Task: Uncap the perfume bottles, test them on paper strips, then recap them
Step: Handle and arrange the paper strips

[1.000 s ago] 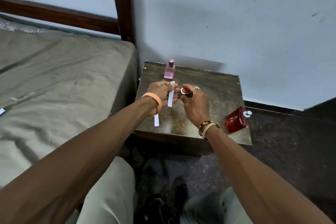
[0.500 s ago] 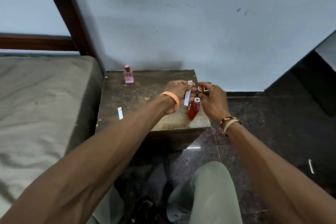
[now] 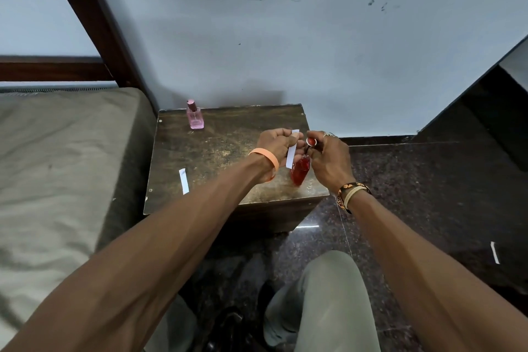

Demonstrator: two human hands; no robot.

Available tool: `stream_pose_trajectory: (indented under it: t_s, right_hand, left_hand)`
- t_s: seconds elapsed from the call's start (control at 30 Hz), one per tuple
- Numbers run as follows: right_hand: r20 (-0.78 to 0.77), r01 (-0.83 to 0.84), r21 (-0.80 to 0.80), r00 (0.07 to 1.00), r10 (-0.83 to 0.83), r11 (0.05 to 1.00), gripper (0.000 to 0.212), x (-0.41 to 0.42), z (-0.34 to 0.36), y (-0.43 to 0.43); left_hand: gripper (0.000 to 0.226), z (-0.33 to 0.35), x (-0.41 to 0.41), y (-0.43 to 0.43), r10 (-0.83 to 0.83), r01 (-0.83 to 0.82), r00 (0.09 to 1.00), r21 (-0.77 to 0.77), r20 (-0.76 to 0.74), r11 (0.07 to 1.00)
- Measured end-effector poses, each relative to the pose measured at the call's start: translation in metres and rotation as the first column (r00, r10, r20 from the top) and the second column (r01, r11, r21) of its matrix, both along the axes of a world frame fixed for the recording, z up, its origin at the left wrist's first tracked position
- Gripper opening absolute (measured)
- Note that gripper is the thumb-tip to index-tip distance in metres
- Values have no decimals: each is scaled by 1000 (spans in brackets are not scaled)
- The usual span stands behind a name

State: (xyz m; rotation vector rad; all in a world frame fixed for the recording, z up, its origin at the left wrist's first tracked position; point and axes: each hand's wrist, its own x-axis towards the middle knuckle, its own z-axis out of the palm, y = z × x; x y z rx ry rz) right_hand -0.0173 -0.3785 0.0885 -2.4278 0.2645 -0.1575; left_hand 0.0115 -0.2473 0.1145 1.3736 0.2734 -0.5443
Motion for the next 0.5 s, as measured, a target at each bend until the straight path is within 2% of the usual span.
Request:
stream_pose_trajectory:
  t_s: [0.5]
  right_hand:
    - [-42,-3,-3,999,3,1000,40,3,-16,-4]
  left_hand:
    - [12,-20,6,-4,-37,38,999,13,-15,999]
